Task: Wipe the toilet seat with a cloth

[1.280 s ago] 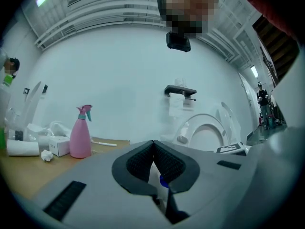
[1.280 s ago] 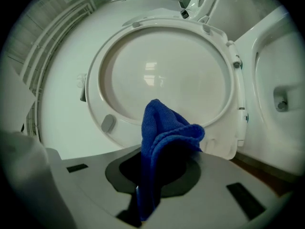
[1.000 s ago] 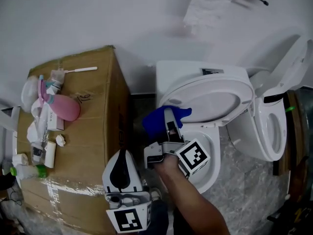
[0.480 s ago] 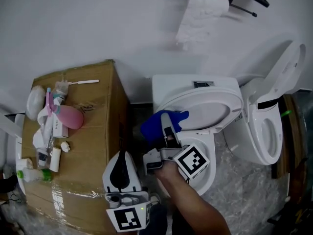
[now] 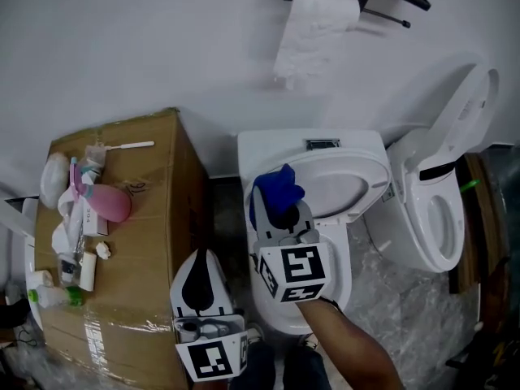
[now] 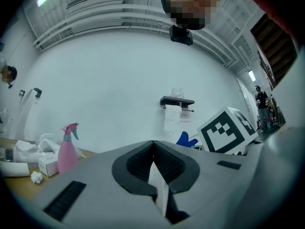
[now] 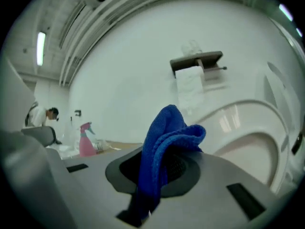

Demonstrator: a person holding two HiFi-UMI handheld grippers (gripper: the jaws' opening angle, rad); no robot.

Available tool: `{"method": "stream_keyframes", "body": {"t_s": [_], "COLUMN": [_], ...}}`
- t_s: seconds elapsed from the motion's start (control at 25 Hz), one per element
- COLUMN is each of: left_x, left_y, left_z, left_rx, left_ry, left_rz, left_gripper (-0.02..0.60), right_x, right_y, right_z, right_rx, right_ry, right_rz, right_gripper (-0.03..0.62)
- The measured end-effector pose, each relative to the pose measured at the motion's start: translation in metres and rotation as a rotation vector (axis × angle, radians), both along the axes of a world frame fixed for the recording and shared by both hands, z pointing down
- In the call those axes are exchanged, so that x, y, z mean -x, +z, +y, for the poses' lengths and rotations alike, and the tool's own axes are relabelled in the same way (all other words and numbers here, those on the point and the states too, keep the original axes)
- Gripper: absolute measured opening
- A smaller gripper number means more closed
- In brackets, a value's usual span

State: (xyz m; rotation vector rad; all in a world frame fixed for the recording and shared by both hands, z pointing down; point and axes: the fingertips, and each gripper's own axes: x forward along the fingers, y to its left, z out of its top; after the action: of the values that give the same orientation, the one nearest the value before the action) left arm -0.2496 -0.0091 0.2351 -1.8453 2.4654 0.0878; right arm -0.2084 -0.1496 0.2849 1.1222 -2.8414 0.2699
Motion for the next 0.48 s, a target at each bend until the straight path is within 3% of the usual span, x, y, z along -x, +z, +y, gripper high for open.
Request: {"method": "stream_keyframes", "body": {"t_s": [0.08, 0.2, 0.48], "left_x": [-0.005, -0.012, -0.033], "left_y": [0.002, 0.005, 0.009], "left_z": [-0.006, -0.014, -0.034], "left_rx": [0.005, 0.013, 0.026], "left_ry": [0.012, 0.023, 0.043], "left_rz": [-0.002, 0.004, 0.015], "left_gripper": [0.015, 0.015, 0.015], "right_x": [-0.003, -0.009, -0.040], "right_y": [-0.007, -0.012, -0.028], "right_z": [-0.001, -0.004, -0.021], "right_rx": [-0.145, -0.259, -0.284], "right_ry": [0.000, -0.017, -0.019], "right_rz": [0.107, 0.202, 0.137], "right_gripper": [0.064, 0.064, 0.064]}}
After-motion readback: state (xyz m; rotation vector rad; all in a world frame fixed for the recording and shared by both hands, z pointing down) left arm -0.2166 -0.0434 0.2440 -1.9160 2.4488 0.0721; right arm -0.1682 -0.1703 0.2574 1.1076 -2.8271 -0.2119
